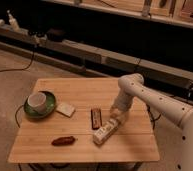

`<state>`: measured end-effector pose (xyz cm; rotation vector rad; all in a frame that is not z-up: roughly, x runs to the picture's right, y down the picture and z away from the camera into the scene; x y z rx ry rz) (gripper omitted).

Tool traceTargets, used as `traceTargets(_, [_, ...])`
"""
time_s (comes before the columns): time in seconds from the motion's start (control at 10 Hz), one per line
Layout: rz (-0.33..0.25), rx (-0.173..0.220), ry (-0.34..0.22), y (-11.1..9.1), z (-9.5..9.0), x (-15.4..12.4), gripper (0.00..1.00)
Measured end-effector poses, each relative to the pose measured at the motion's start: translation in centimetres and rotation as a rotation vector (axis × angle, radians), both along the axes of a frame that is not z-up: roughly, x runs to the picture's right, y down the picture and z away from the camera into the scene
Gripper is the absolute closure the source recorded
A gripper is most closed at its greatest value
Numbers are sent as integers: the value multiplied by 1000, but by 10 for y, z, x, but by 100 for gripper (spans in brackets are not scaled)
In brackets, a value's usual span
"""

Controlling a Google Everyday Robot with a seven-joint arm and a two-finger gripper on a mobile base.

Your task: Stand the bottle upright

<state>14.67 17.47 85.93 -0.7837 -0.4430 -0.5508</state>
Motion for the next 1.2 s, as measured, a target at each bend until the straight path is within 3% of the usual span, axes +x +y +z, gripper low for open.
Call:
traceTargets(0.5, [4,-36,22,4,4,-3,35])
traceTargets(1.2, [-27,-37,25,9,14,-11,35])
